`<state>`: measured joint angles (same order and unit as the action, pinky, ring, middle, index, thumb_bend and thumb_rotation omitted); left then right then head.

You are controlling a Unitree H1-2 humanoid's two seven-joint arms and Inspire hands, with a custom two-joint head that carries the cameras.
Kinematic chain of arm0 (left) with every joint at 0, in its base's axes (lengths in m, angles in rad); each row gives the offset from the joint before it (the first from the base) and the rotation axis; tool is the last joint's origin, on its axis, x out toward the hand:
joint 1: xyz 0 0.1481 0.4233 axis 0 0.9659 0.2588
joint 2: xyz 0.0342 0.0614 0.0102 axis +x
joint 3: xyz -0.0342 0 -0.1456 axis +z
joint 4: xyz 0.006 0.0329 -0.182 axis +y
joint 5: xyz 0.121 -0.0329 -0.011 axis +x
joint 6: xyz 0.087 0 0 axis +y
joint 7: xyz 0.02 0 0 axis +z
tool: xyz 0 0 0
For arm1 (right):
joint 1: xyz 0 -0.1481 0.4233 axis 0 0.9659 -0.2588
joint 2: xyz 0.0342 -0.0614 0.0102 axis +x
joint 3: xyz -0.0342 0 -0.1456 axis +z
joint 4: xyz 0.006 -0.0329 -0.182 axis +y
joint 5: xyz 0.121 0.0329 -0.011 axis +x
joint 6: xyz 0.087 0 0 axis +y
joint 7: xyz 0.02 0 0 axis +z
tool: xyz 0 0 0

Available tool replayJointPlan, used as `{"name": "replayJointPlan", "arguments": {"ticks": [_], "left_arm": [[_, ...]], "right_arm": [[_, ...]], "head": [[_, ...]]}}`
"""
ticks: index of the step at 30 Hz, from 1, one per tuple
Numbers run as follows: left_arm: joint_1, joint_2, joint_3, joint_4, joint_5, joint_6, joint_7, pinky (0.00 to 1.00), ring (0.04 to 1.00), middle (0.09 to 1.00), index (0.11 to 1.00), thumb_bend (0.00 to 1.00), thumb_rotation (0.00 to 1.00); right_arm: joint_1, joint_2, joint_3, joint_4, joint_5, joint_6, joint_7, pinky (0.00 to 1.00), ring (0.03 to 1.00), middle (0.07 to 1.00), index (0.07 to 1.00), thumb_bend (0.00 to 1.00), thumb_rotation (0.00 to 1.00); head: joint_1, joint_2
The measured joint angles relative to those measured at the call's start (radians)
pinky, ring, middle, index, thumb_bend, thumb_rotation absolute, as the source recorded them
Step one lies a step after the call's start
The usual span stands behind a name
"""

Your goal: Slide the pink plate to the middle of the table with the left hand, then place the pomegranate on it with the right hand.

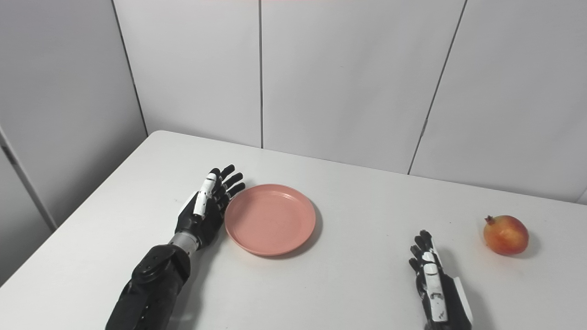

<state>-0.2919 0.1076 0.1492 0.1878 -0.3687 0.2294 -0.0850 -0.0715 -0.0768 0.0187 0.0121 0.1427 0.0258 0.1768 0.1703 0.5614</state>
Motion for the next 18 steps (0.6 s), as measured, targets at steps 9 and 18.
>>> {"name": "replayJointPlan", "arguments": {"ticks": [9,18], "left_arm": [[-0.005,-0.054,-0.046,-0.012,0.028,0.021,0.0,0.92,0.918,0.918,0.912,0.4,1.0],[0.012,-0.089,-0.09,-0.04,0.054,0.024,-0.011,0.92,0.923,0.926,0.918,0.4,1.0]], "right_arm": [[0.0,0.004,0.003,-0.001,0.001,0.0,0.001,1.0,1.0,1.0,1.0,0.38,1.0],[0.004,0.023,0.013,-0.01,-0.002,0.001,-0.004,1.0,1.0,1.0,1.0,0.39,1.0]], "head": [[-0.028,0.009],[-0.055,0.024]]}}
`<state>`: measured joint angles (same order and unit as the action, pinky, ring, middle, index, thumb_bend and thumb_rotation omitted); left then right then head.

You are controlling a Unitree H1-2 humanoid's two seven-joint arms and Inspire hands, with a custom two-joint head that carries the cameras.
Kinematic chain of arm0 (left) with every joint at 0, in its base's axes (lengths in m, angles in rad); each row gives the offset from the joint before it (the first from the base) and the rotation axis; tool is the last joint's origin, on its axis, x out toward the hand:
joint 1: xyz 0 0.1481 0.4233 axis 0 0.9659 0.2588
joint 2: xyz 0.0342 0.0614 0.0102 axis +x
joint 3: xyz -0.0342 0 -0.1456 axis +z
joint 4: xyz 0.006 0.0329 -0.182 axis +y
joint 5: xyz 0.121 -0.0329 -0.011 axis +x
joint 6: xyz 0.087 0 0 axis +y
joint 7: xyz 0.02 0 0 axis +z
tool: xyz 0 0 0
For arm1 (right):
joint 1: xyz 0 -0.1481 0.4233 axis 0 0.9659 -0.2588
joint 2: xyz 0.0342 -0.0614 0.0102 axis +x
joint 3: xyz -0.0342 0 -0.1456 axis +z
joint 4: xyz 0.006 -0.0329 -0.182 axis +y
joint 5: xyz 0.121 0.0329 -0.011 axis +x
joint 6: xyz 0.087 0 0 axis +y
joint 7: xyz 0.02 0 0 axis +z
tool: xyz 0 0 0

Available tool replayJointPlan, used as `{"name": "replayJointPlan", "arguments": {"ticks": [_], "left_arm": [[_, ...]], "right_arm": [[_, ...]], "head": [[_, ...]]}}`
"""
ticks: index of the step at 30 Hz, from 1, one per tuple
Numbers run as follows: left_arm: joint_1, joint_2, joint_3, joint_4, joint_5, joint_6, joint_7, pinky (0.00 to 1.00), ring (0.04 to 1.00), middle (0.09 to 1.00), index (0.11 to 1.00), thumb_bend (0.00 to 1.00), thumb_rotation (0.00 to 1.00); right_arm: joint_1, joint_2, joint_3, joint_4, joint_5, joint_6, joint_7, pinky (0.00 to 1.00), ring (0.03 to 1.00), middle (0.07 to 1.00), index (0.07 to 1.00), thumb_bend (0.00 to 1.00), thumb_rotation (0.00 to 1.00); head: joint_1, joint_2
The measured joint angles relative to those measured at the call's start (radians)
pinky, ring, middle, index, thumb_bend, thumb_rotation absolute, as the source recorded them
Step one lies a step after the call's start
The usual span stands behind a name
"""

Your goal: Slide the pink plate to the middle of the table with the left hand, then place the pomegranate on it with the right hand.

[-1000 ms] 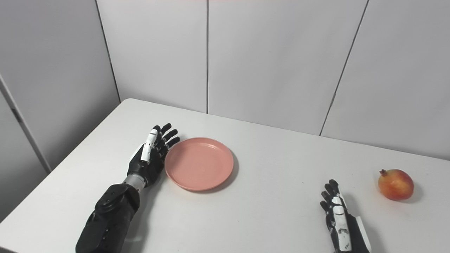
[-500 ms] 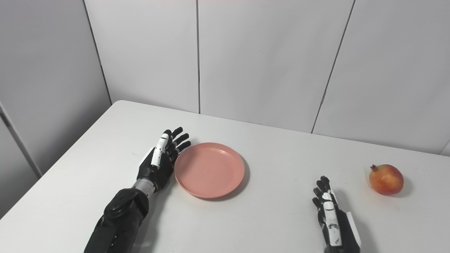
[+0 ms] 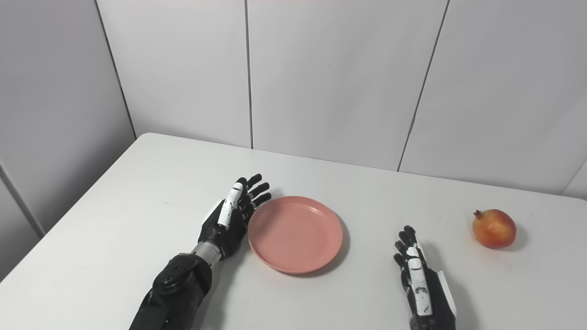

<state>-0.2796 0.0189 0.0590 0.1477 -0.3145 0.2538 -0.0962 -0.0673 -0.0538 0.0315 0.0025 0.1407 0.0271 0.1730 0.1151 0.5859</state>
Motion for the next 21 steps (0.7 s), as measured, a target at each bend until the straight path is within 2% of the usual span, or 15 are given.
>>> {"name": "replayJointPlan", "arguments": {"ticks": [9,21], "left_arm": [[0.036,-0.034,-0.032,-0.045,0.054,-0.008,0.002,0.92,0.927,0.933,0.926,0.42,1.0],[0.056,-0.07,-0.049,-0.061,0.068,-0.011,0.001,0.93,0.927,0.935,0.921,0.41,1.0]], "right_arm": [[0.007,0.01,0.006,-0.011,-0.005,0.01,-0.014,1.0,0.999,1.0,1.0,0.41,1.0],[0.008,0.02,0.018,-0.014,-0.023,0.01,-0.034,1.0,0.994,1.0,1.0,0.42,1.0]], "head": [[-0.041,0.025],[-0.089,0.052]]}}
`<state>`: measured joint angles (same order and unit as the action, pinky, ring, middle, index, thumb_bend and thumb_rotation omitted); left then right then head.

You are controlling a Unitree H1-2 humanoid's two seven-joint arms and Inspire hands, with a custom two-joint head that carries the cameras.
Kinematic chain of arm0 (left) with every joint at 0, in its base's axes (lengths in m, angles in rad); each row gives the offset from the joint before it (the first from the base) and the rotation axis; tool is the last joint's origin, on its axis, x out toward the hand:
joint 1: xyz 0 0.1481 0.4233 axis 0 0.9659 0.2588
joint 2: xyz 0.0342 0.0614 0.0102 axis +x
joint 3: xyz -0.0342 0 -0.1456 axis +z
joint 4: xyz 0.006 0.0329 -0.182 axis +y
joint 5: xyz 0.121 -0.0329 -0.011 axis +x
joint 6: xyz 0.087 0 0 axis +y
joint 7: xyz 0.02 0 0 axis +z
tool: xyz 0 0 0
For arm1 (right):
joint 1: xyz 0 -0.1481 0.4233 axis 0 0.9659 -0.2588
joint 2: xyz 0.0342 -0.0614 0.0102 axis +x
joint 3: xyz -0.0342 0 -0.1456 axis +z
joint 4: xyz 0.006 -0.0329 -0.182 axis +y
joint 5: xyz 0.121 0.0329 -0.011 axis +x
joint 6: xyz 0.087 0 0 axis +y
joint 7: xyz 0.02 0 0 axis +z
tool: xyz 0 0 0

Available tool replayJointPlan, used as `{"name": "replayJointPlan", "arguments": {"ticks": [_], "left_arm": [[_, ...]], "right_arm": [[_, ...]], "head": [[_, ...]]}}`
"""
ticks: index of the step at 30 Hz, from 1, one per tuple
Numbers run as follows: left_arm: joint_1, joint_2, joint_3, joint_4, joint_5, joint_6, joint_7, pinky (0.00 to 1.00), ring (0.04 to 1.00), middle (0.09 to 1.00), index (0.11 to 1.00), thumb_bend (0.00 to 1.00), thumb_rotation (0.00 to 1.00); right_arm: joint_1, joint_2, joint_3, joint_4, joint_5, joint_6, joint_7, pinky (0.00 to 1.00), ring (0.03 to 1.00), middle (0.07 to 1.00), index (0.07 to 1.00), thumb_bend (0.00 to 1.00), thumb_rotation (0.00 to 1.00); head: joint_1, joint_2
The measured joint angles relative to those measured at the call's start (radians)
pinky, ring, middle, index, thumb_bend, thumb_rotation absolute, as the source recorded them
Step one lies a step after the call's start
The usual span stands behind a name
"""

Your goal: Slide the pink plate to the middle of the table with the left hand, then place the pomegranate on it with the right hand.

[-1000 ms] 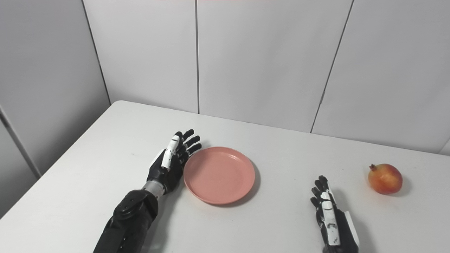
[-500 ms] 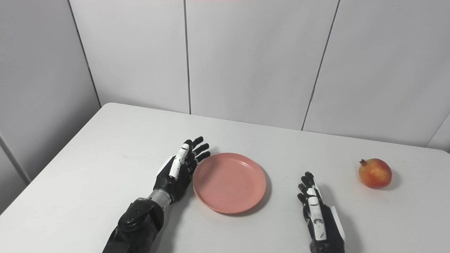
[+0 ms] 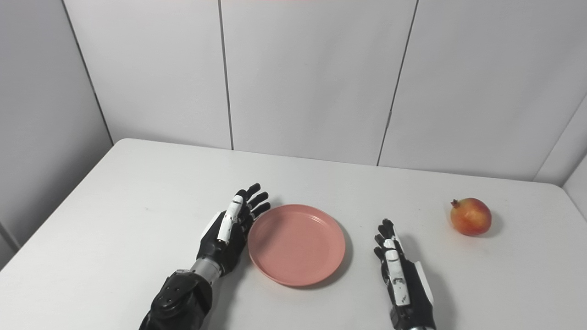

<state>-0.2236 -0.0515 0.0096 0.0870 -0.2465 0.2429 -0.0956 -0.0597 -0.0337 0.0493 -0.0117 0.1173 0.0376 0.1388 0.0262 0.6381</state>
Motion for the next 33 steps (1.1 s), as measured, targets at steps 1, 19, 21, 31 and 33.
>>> {"name": "replayJointPlan", "arguments": {"ticks": [1,19,21,31,33], "left_arm": [[0.004,0.0,-0.003,-0.005,0.0,0.001,0.0,0.93,0.928,0.936,0.922,0.4,1.0],[0.038,0.001,-0.005,-0.041,-0.009,0.006,-0.022,0.93,0.928,0.932,0.921,0.4,1.0],[0.039,0.001,-0.004,-0.041,-0.009,0.004,-0.023,0.93,0.929,0.933,0.923,0.4,1.0],[0.049,0.0,-0.006,-0.041,-0.006,-0.021,-0.023,0.93,0.933,0.934,0.927,0.41,1.0],[0.051,0.001,-0.006,-0.041,-0.001,-0.026,-0.023,0.94,0.936,0.937,0.931,0.4,1.0]], "right_arm": [[0.0,0.001,0.002,-0.001,-0.001,0.0,-0.001,1.0,0.993,1.0,1.0,0.42,1.0],[0.007,0.009,0.013,-0.009,-0.02,0.0,-0.017,1.0,0.993,1.0,1.0,0.43,1.0],[0.008,0.009,0.015,-0.012,-0.031,0.001,-0.019,1.0,0.993,1.0,1.0,0.43,1.0],[0.012,-0.007,0.013,-0.059,-0.115,0.022,-0.046,0.99,0.97,0.98,0.985,0.48,1.0],[0.008,-0.022,0.013,-0.097,-0.167,0.022,-0.057,0.95,0.957,0.97,0.971,0.51,1.0]], "head": [[0.0,0.0],[-0.058,0.012],[-0.069,0.014],[-0.101,0.012],[-0.101,0.012]]}}
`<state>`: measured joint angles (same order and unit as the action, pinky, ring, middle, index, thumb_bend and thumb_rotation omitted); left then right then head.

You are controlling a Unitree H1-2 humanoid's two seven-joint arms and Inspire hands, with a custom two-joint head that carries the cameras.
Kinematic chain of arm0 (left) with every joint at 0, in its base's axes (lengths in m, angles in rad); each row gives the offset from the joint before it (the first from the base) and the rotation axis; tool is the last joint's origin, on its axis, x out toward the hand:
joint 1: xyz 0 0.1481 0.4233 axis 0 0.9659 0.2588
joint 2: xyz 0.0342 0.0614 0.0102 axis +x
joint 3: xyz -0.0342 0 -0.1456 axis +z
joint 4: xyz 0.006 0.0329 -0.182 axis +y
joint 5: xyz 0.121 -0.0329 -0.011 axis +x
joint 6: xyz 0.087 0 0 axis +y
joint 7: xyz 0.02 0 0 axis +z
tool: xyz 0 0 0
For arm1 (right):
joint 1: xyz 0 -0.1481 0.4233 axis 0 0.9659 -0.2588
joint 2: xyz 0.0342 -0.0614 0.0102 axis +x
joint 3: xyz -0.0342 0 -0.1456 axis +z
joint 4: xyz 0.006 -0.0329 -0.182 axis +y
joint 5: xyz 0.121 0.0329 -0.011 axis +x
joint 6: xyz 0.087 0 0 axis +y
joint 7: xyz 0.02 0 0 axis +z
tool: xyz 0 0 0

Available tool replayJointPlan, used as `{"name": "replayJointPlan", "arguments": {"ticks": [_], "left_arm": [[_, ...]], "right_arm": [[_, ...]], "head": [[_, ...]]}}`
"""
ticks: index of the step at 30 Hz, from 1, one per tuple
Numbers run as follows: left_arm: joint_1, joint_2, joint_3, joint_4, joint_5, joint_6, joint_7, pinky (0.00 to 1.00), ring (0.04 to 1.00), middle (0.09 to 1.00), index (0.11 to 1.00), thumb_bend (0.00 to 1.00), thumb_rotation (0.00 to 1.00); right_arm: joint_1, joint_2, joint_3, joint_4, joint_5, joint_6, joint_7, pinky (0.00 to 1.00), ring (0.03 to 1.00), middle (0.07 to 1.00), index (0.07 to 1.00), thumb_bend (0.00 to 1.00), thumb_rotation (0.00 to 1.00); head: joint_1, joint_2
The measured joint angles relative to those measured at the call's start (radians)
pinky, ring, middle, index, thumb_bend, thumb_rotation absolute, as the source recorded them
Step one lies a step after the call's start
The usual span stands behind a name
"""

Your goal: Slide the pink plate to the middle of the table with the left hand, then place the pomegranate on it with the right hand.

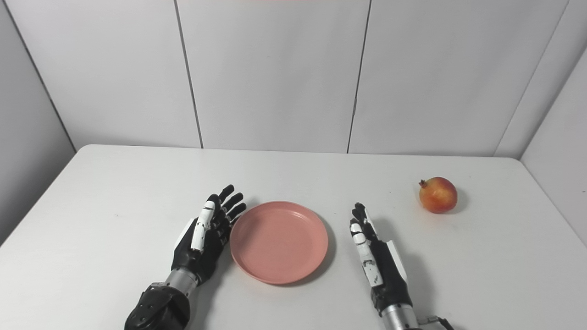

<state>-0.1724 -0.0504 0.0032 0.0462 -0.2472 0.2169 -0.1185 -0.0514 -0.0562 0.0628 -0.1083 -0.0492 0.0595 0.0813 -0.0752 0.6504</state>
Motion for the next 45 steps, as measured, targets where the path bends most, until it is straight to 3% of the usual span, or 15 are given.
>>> {"name": "replayJointPlan", "arguments": {"ticks": [5,8,11,20,25,29,34,45], "left_arm": [[0.007,0.002,-0.002,0.001,0.011,-0.022,-0.002,0.95,0.948,0.95,0.945,0.41,1.0],[0.008,0.006,0.002,0.008,0.011,-0.038,-0.003,0.95,0.946,0.949,0.945,0.42,1.0],[0.008,0.018,0.003,0.015,0.016,-0.052,-0.008,0.95,0.944,0.95,0.948,0.42,1.0],[0.008,0.033,0.02,0.033,0.009,-0.077,-0.017,0.95,0.947,0.949,0.946,0.41,1.0],[0.008,0.045,0.017,0.047,0.009,-0.099,-0.039,0.95,0.948,0.954,0.946,0.41,1.0],[0.008,0.048,0.018,0.055,0.007,-0.11,-0.052,0.96,0.947,0.948,0.942,0.39,1.0],[0.008,0.051,0.023,0.06,0.005,-0.114,-0.058,0.95,0.938,0.939,0.935,0.38,1.0],[0.006,0.065,0.037,0.077,-0.019,-0.132,-0.08,0.96,0.943,0.946,0.942,0.36,1.0]], "right_arm": [[-0.033,-0.042,-0.004,-0.11,-0.123,0.006,-0.03,0.94,0.961,0.963,0.956,0.58,1.0],[-0.055,-0.054,-0.004,-0.13,-0.175,0.008,-0.03,0.89,0.942,0.954,0.947,0.57,1.0],[-0.083,-0.07,-0.011,-0.157,-0.22,0.008,-0.03,0.87,0.937,0.948,0.948,0.63,1.0],[-0.141,-0.114,-0.017,-0.181,-0.377,0.026,-0.03,0.83,0.901,0.92,0.927,0.69,1.0],[-0.182,-0.169,-0.024,-0.171,-0.441,0.031,-0.029,0.84,0.905,0.932,0.936,0.74,1.0],[-0.219,-0.211,-0.043,-0.142,-0.488,0.03,-0.059,0.84,0.901,0.93,0.938,0.79,0.91],[-0.249,-0.238,-0.069,-0.094,-0.513,0.029,-0.099,0.81,0.889,0.921,0.934,0.92,0.69],[-0.266,-0.27,-0.107,-0.033,-0.545,0.054,-0.121,0.81,0.891,0.926,0.945,0.99,0.61]], "head": [[-0.055,-0.015],[-0.095,-0.026],[-0.118,-0.031],[-0.198,-0.052],[-0.222,-0.072],[-0.256,-0.097],[-0.287,-0.109],[-0.324,-0.146]]}}
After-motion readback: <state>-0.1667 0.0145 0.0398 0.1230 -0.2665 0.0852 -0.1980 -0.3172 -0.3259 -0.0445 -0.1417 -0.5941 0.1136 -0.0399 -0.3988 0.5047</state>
